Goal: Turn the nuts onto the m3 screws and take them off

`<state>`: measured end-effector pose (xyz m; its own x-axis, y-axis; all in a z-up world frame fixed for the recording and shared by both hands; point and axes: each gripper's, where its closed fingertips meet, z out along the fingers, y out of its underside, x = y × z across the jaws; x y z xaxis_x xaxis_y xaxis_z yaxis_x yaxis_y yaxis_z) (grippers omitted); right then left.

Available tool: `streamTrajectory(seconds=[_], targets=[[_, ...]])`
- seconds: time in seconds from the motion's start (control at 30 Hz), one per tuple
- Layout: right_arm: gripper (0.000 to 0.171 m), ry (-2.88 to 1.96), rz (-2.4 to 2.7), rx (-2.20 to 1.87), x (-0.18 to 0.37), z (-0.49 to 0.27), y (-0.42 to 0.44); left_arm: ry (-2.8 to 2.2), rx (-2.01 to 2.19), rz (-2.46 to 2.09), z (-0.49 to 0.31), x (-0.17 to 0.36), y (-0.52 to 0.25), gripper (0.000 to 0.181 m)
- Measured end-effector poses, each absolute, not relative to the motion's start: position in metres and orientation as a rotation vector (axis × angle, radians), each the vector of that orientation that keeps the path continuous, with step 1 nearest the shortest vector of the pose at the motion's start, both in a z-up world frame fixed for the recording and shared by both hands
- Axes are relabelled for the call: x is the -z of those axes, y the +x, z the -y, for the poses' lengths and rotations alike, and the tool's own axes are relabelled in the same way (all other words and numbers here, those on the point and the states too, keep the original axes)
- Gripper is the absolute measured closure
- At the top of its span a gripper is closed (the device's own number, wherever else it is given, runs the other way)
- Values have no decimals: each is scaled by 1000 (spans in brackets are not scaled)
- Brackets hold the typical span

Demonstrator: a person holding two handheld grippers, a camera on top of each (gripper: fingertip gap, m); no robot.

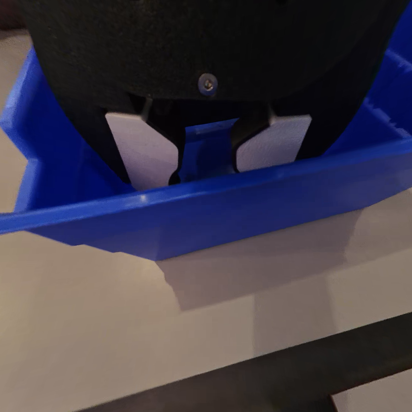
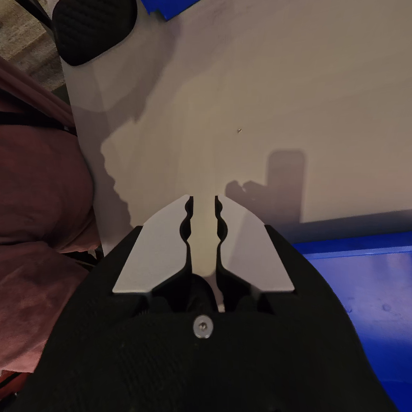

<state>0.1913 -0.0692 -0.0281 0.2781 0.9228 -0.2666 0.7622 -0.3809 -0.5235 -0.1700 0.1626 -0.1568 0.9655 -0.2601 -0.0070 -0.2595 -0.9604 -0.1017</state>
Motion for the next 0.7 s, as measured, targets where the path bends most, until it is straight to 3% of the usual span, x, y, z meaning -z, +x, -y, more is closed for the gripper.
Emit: streamTrajectory(seconds=[0.03, 0.23, 0.4, 0.7], targets=[[152, -2258, 1546, -769, 28, 70, 192, -3000, -10, -430, -162, 157, -168, 139], [152, -2232, 1577, -747, 24, 75, 194, -3032, -52, -487, -152, 156, -169, 150], [152, -2199, 1581, -750, 18, 77, 195, -3066, 2, -513, -138, 158, -172, 176], [152, -2151, 1591, -758, 12, 79, 193, -3020, -71, -622, -134, 151, -197, 176]])
